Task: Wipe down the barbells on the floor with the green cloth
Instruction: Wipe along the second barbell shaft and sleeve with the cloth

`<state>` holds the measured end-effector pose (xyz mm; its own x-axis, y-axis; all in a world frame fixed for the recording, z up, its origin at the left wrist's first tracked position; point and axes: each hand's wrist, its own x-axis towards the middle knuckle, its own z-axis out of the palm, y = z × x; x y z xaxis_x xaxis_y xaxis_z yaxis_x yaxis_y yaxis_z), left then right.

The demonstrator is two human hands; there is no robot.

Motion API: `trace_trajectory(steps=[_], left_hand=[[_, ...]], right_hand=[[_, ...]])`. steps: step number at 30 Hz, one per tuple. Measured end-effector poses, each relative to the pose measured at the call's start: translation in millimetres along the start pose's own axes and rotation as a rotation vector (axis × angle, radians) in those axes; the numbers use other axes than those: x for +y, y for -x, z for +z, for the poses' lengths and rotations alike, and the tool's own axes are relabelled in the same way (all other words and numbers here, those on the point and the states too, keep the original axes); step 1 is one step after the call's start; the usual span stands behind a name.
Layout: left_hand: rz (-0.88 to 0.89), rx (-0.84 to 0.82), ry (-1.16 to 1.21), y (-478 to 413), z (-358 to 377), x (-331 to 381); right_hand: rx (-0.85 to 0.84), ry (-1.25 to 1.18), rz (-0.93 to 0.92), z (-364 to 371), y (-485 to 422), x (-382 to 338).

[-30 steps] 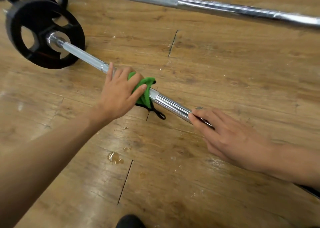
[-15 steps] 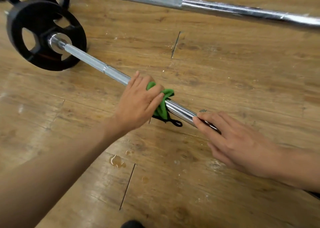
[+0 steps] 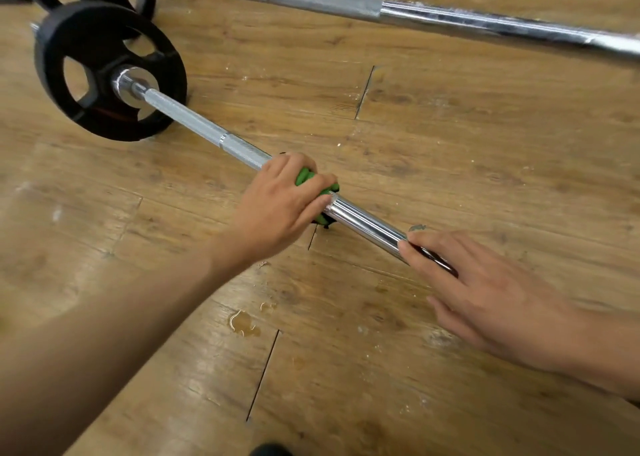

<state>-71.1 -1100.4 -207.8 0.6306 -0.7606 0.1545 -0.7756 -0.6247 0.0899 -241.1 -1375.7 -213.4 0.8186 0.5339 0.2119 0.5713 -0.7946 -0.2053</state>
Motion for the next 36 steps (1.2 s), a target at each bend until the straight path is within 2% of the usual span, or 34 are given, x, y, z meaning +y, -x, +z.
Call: trace_trajectory(steps=[2,6,9,14,16,18,21,23,25,27,29,32,36], left_hand=[[0.002,-0.076,0.004,-5.6,-4.9,-20.4],[-0.173,-0.055,-0.019,-21.2,-12.9,-53.3],[-0.278,-0.022,0.032,-29.7,-17.0,-38.3],[-0.004,-0.017,0.146,-10.7,3.0,54.2],[0.088,-0.057,0.118,-9.1,2.6,52.5],[0.100,-0.095,0.079,-11.9,-3.1,26.4],[-0.085,-0.063,-0.013,-16.7,-14.0,-39.0],[-0.228,-0.097,-0.086,-16.5,-19.4,-78.5],[-0.342,-0.105,-0.081,-19.1,-19.9,-86.3],[-0.370,-0.052,-0.028,-21.0,-16.6,-62.9],[-0.304,-0.011,0.034,-16.4,-10.1,-22.6],[-0.241,-0.035,0.114,-8.6,-2.0,34.8],[-0.152,-0.039,0.157,-3.0,-1.4,46.1]], right_hand=[[0.000,-0.012,0.011,-0.6,1.8,0.0],[-0.007,-0.019,0.022,-0.7,4.7,-0.1],[-0.010,-0.031,0.024,-0.4,4.0,0.5],[-0.020,-0.022,0.020,0.7,3.3,0.7],[-0.021,-0.025,0.010,0.2,2.9,-0.1],[-0.013,-0.031,0.007,-0.4,3.8,0.1],[-0.013,-0.056,0.016,0.4,5.9,-0.2],[-0.015,-0.054,0.025,1.0,5.7,-1.6],[-0.009,-0.042,0.029,0.9,4.3,-2.8],[-0.008,-0.043,0.032,0.2,3.8,-3.5],[-0.010,-0.046,0.035,0.5,4.5,-4.0],[-0.008,-0.040,0.023,1.3,3.7,-5.5],[-0.010,-0.035,0.025,0.0,3.3,-5.6]])
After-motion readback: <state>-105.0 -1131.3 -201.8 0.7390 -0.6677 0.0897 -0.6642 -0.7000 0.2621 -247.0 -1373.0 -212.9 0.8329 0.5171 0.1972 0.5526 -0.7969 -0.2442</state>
